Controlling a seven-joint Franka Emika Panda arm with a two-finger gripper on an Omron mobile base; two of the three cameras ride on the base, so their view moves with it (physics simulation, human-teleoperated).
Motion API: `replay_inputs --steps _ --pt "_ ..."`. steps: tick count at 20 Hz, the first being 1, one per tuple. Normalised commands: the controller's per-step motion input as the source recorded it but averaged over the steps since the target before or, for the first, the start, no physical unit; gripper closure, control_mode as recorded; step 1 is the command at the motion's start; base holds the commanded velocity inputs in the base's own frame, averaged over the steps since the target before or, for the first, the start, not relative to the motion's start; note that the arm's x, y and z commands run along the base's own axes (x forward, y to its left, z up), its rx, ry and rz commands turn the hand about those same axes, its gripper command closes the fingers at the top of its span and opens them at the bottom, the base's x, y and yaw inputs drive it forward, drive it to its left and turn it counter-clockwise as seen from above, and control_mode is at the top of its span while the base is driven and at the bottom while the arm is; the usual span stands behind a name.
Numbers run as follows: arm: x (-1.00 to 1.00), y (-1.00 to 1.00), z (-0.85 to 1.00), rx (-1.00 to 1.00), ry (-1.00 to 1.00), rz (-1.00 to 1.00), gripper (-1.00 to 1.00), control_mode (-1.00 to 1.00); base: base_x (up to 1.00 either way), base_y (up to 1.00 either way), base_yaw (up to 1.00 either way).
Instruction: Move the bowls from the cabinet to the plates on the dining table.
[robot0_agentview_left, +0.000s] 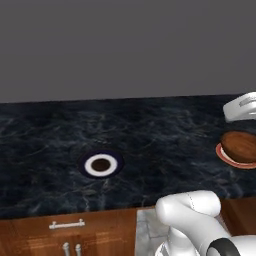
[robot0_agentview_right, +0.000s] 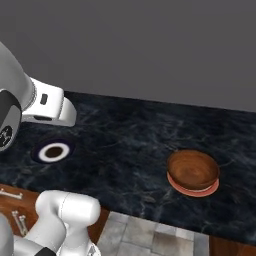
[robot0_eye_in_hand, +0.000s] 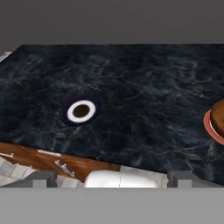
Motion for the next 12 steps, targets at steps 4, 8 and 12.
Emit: replay_inputs --steps 4,8,12 --pt "0.00 0.00 0.00 0.00 0.00 0.00 -1.00 1.00 0.00 0.00 0.25" --pt "0.00 0.00 0.00 0.00 0.00 0.00 -1.00 1.00 0.00 0.00 0.25" --pt "0.00 0.00 0.00 0.00 0.00 0.00 -1.00 1.00 0.00 0.00 0.25"
